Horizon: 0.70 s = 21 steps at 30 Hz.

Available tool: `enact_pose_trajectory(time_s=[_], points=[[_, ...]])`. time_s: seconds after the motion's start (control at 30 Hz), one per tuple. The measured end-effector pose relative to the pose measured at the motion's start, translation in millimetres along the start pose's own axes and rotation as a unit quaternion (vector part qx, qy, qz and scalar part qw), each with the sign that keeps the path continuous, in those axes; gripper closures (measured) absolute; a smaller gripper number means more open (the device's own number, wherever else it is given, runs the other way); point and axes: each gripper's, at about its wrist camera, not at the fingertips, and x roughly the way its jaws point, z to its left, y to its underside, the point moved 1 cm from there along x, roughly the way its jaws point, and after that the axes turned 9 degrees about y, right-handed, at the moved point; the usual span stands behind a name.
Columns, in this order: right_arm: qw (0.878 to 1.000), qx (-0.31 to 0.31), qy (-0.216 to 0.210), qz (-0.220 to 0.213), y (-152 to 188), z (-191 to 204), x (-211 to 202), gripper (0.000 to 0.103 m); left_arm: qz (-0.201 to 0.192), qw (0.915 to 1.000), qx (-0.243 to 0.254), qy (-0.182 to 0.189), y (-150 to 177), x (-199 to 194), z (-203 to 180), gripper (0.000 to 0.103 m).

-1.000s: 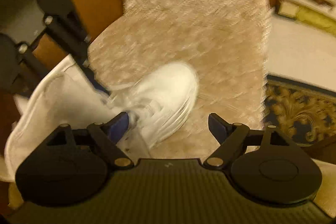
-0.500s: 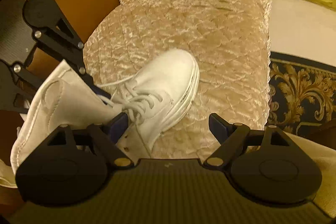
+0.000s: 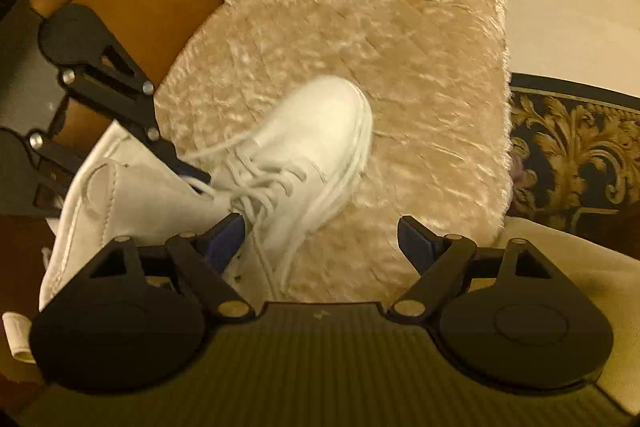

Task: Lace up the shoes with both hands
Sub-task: 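Pull the white lace strand taut with the left gripper while the right gripper holds the collar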

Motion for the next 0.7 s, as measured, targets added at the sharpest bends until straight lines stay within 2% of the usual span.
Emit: enact_pose_trajectory(time_s=[0.1,0.2,0.4,0.47,0.57,0.7], points=[[1.0,-0.011,0.012,0.005,2.6,-1.9,-4.1,0.012,-0.014,0.9999,-0.005,0.008,-6.6,0.8,1.5,0.101],[1.0,0.011,0.005,0.015,5.4,-12.3,-4.3,0.012,-0.017,0.9998,0.005,0.012,-11.0,3.3,0.9,0.101],[1.0,0.006,-0.004,0.02,10.9,-16.1,-11.5,0.012,0.015,0.9985,0.052,0.004,-20.4,11.8,-1.0,0.101],[1.0,0.005,-0.001,0.022,9.1,-16.7,-11.2,0.012,0.026,0.9969,0.074,-0.004,-22.4,14.3,-2.7,0.097],[1.0,-0.002,0.017,0.016,7.3,-14.0,-11.9,0.012,0.042,0.9942,0.098,-0.013,-26.7,19.9,-5.8,0.097],[0.998,-0.042,0.045,0.002,7.3,-4.8,-15.3,0.012,0.043,0.9919,0.117,-0.024,-30.3,21.7,-14.4,0.097]])
